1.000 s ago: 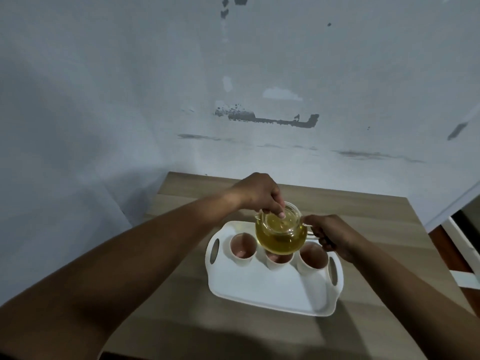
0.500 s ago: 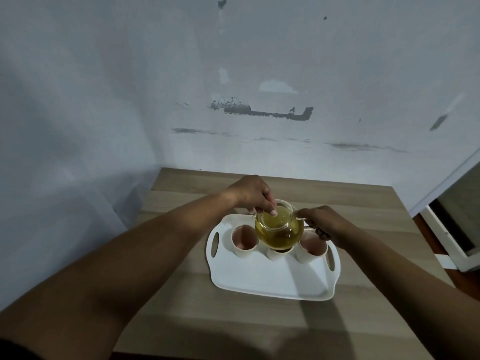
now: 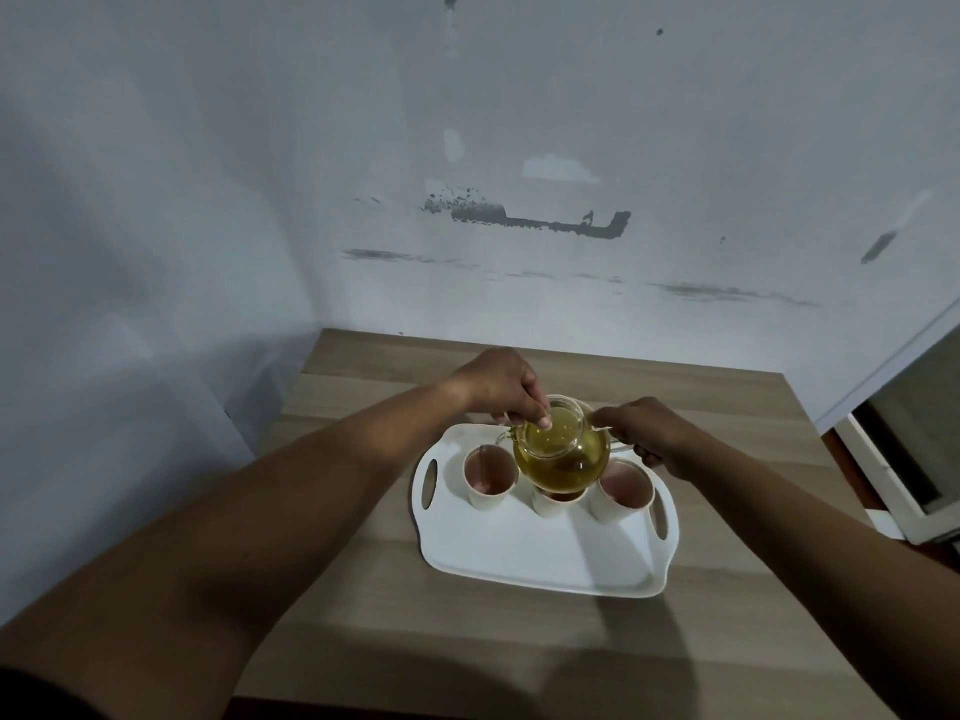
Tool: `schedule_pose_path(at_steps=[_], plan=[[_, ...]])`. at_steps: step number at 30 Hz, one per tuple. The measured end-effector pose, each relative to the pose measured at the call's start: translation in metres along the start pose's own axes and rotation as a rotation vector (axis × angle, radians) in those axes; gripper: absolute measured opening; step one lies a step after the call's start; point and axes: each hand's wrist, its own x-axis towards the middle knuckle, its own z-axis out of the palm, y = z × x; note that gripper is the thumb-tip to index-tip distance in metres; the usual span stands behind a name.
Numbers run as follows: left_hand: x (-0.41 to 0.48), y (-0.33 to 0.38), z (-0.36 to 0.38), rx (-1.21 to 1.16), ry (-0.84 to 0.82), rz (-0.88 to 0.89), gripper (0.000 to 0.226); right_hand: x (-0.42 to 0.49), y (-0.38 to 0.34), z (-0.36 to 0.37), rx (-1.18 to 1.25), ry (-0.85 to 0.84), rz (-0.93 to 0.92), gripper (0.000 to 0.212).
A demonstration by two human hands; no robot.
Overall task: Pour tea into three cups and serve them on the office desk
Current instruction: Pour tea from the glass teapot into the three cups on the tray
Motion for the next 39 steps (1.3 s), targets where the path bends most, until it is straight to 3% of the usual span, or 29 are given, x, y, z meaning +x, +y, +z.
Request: schedule_pose_path(at_steps=[39], plan=[[-0.001, -0.003, 0.007, -0.048, 0.037, -0.019, 0.024, -0.011, -0.010, -0.005, -0.058, 0.037, -0.008, 0.028]])
